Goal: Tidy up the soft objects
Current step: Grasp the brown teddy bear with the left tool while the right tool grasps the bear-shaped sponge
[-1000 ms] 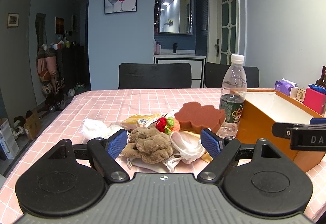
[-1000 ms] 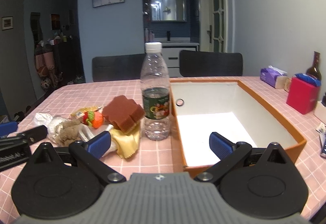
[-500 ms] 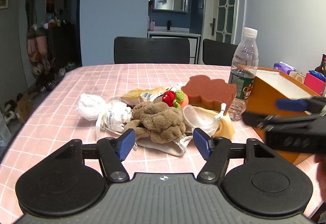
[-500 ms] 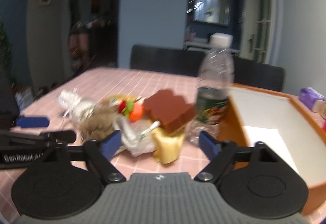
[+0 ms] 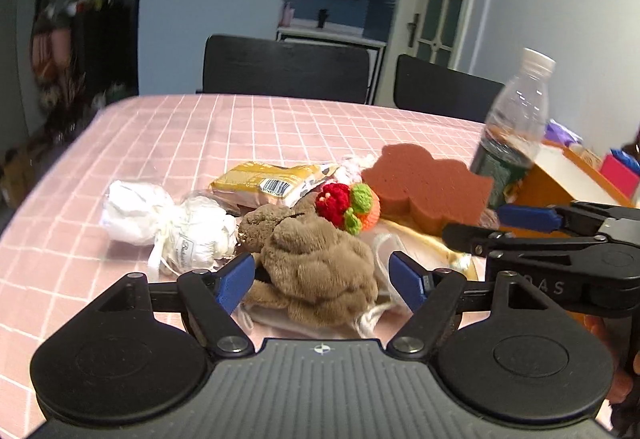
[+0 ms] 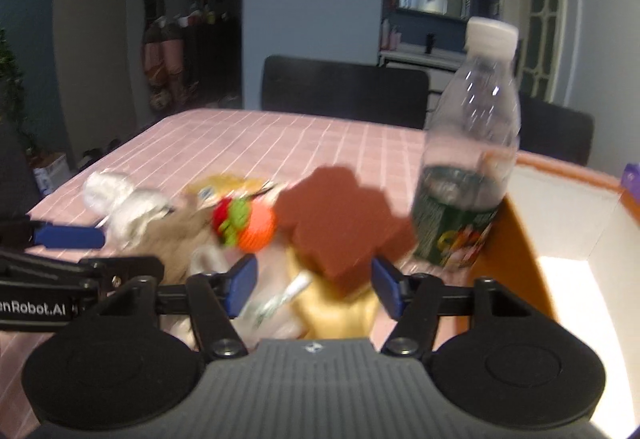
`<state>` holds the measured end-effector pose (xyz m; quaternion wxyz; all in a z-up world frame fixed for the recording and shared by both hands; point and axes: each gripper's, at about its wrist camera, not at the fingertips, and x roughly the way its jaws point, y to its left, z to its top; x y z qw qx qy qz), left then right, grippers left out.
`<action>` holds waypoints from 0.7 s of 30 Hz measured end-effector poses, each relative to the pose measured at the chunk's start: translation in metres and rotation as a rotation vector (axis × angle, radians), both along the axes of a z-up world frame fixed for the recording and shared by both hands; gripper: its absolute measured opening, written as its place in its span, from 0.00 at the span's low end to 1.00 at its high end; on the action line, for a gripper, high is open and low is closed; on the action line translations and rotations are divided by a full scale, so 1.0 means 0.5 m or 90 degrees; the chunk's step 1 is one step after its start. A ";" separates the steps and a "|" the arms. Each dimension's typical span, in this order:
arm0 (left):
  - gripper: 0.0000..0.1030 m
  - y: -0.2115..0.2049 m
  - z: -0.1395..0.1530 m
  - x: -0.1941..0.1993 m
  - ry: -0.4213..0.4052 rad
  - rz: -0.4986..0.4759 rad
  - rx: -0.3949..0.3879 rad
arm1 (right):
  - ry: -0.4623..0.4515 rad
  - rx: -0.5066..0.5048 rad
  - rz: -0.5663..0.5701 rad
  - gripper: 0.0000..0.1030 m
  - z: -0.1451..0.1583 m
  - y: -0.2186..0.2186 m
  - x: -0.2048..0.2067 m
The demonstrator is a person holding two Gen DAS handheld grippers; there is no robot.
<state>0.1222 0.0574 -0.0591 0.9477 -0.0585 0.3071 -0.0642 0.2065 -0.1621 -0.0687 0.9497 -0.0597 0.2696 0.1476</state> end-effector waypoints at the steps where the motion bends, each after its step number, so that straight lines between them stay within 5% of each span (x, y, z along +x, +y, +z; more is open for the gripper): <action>1: 0.87 -0.001 -0.002 0.011 0.009 0.008 -0.005 | -0.008 -0.011 -0.013 0.69 0.000 0.002 0.009; 4: 0.87 -0.001 -0.008 0.037 0.029 0.025 -0.028 | 0.003 -0.018 -0.046 0.70 -0.014 -0.002 0.040; 6: 0.87 0.000 -0.015 0.056 0.047 0.034 -0.049 | 0.025 0.008 -0.055 0.79 -0.025 -0.007 0.060; 12: 0.87 0.013 -0.037 0.091 0.083 0.077 -0.084 | 0.033 0.033 -0.066 0.80 -0.043 0.002 0.090; 21: 0.56 0.023 -0.033 0.081 0.080 0.083 -0.130 | 0.013 0.026 -0.063 0.41 -0.021 -0.006 0.069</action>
